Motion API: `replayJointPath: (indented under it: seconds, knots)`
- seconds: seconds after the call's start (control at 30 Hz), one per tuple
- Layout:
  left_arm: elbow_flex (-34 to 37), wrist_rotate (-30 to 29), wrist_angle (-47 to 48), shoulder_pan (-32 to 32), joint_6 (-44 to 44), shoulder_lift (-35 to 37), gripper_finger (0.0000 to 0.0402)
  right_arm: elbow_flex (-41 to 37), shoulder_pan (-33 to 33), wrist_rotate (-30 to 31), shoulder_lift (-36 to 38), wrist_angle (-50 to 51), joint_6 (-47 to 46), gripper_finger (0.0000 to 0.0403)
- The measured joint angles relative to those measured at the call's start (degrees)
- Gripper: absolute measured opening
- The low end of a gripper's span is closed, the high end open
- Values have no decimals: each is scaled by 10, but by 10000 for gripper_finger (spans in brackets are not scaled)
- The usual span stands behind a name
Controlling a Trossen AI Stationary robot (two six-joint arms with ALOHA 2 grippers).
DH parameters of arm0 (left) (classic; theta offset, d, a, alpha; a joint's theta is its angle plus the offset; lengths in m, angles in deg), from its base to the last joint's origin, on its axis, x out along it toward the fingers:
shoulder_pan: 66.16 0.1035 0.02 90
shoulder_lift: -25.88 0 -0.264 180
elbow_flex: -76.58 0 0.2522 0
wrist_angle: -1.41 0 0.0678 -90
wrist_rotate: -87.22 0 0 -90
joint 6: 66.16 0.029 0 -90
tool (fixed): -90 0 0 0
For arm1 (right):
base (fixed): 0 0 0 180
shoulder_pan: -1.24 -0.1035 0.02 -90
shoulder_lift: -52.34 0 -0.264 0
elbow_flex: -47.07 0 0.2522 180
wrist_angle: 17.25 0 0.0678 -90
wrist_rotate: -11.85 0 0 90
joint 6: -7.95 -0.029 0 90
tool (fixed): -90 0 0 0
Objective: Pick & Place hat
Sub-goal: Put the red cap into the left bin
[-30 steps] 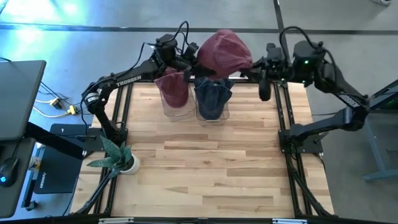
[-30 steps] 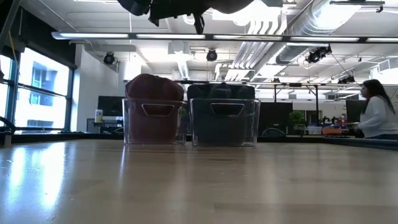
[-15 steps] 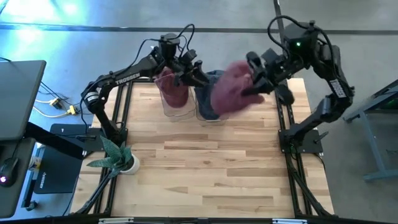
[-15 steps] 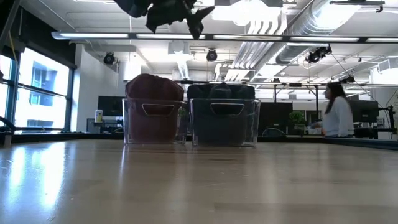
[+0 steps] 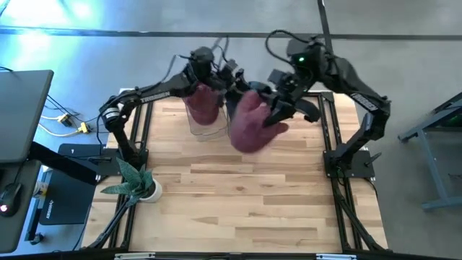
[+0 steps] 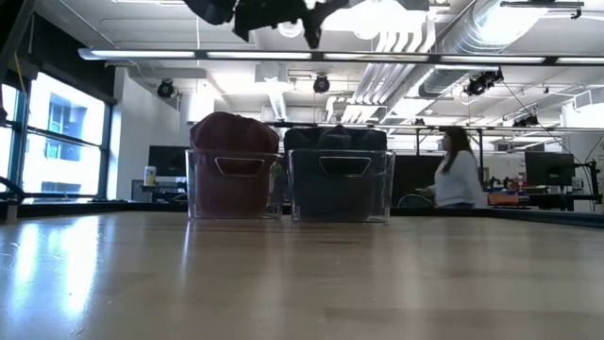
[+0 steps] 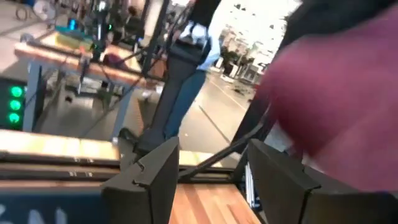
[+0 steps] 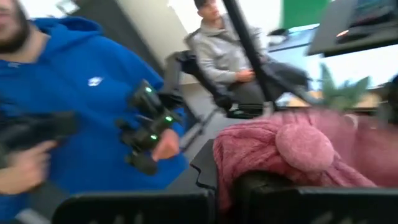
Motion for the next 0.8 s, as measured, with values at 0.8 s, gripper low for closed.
replayJointPath:
  seconds: [0.8]
  knots:
    - [1, 261, -191, -50, -161, -25, 195, -6, -13, -10, -4, 142, -55, 3]
